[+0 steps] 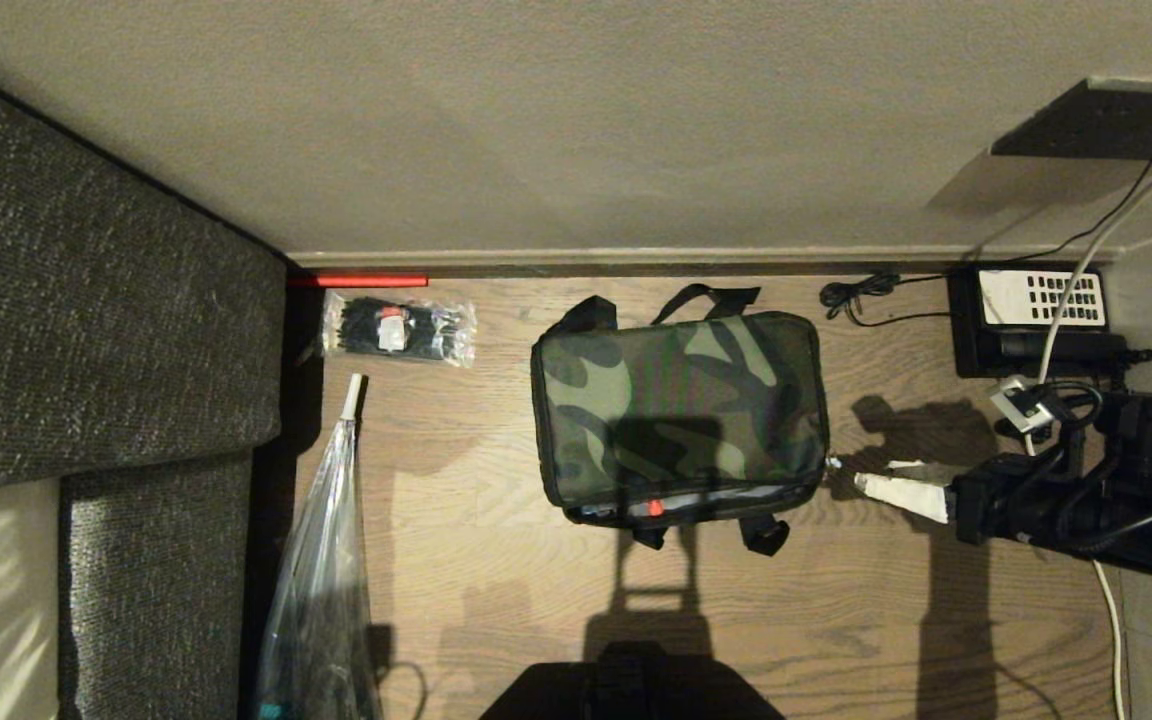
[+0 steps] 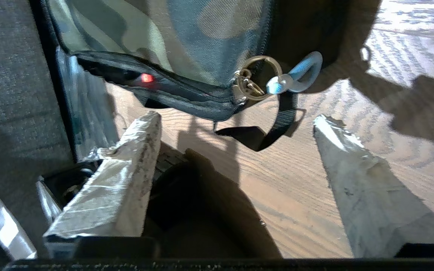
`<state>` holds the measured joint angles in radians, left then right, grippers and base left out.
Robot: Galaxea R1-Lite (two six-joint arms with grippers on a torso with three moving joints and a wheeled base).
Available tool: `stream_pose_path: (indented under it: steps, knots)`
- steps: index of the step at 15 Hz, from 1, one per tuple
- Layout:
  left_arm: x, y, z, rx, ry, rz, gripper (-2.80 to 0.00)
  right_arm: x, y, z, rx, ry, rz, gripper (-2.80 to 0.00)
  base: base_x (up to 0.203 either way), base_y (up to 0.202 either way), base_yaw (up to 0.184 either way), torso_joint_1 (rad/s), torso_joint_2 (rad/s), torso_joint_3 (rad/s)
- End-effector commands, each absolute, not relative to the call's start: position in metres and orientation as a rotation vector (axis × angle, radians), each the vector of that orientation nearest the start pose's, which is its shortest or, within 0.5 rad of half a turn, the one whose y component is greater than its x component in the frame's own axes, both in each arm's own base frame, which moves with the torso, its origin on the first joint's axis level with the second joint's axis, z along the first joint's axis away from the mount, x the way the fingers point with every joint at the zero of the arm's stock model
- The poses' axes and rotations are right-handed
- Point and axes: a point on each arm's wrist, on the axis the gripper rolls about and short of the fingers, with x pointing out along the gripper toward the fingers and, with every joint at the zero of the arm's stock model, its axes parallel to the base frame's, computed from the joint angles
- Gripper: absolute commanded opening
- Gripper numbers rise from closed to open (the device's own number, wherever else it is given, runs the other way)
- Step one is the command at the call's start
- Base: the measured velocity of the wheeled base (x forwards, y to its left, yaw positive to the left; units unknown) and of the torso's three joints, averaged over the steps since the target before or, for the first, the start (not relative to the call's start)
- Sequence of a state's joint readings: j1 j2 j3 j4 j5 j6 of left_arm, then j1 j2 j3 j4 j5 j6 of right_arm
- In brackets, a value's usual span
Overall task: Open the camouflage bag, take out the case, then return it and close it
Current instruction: Open the top of the storage box
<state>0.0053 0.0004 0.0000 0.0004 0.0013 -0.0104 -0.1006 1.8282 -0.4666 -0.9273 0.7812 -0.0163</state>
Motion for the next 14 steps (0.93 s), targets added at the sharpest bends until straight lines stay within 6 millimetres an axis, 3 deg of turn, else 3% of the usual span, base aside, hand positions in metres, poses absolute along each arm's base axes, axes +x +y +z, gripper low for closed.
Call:
stream_pose_path:
  steps: [1, 7, 12, 14]
  knots:
    - [-0.023, 0.0, 0.075, -0.011, 0.0, 0.006, -2.8, 0.281, -0.016, 0.107, 0.162, 0.344, 0.66, 0.0, 0.0, 0.0, 0.0, 0.0, 0.0, 0.0]
    - [-0.023, 0.0, 0.075, -0.011, 0.0, 0.008, -2.8, 0.321, -0.021, 0.078, 0.117, 0.377, 0.508, 0.0, 0.0, 0.0, 0.0, 0.0, 0.0, 0.0]
    - [-0.023, 0.0, 0.075, -0.011, 0.0, 0.008, -2.8, 0.341, -0.018, 0.073, 0.113, 0.354, 0.515, 0.0, 0.0, 0.0, 0.0, 0.0, 0.0, 0.0]
    - [-0.023, 0.0, 0.075, -0.011, 0.0, 0.008, -2.8, 0.358, -0.016, 0.072, 0.074, 0.272, 0.487, 0.0, 0.0, 0.0, 0.0, 0.0, 0.0, 0.0]
